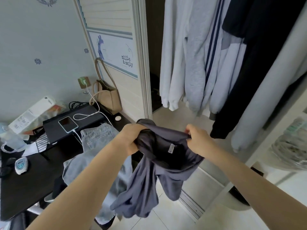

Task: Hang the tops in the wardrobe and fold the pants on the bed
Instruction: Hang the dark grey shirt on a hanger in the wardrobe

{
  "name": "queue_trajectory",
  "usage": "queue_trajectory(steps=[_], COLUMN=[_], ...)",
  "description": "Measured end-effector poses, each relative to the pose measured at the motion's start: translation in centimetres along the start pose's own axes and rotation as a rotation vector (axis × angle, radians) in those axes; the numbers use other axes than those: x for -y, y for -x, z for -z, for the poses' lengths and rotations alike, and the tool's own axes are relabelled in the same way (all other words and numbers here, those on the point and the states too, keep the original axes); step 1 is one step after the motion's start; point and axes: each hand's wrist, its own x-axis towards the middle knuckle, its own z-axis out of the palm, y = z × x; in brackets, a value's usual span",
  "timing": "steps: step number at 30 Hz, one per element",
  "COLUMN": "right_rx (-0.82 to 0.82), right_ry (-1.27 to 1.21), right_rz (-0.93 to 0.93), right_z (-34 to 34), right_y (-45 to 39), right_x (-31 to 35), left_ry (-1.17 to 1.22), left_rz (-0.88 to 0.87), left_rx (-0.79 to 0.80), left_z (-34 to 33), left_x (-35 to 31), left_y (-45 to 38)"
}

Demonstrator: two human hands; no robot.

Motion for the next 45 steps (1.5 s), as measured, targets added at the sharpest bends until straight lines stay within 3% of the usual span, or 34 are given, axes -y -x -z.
queue_trajectory(steps=[2,5,7,10,13,16,18,21,24,29,32,35,38,40,45], right_rx=[-0.021,-0.018,-0.024,-0.036,-0.173,-0.306,-0.35,-0.376,-0.372,-0.351,-0.324,-0.346,-0.315,-0.238,-0.151], right_ry=[-0.276,-1.034,-1.216,-0.869,-0.422,-0.312,-0.327,-0.41,-0.444,-0.264,-0.137,-0.04,0.129,0.223,0.261], right_rz=[-0.122,-0.326,-0.328,-0.081,0.172,0.294,0.354,0.437,0.514,0.546,0.548,0.552,0.5,0.453,0.381], right_z=[0.5,2.0,3.0,4.0,4.2,5.0,5.8,7.1,8.7,11.6,13.2,14.3,16.2,17.2,18.0], right_y=[-1.5,-3.0,-3.8,-4.4,-5.8,-7.8,-9.5,-11.4,-13.2,-17.0,-19.4,-21.4,-23.4,-24.1,-25.3], right_x=[-0.8,-1.1,-1.1,-0.3,0.3,1.1,2.3,5.4,9.0,12.5,14.4,16.3,17.1,17.1,17.2], left_ry=[-0.309,-0.936,-1.081,-1.183,-1.041,-1.092,-1.271,-1.433,-1.123,-0.403,-0.346,-0.622,-0.837,-0.609,0.011], left_rz=[-0.118,-0.248,-0.242,-0.331,-0.449,-0.561,-0.623,-0.613,-0.494,-0.345,-0.225,-0.154,-0.342,-0.372,-0.265], left_rx=[0.012,-0.076,-0.123,-0.268,-0.427,-0.551,-0.504,-0.272,-0.041,0.083,0.244,0.418,0.193,0.118,0.289], left_z=[0.2,1.4,1.8,2.0,3.6,5.5,6.4,7.1,7.0,9.2,10.8,10.8,10.7,11.3,10.5], left_x=[-1.2,-2.7,-3.1,-4.0,-5.5,-6.7,-7.4,-8.7,-10.4,-15.3,-19.0,-21.3,-23.9,-25.7,-30.5], left_y=[0.1,-0.4,-0.6,-1.0,-1.8,-3.0,-4.4,-6.9,-9.2,-12.7,-14.4,-15.1,-17.2,-18.7,-20.0])
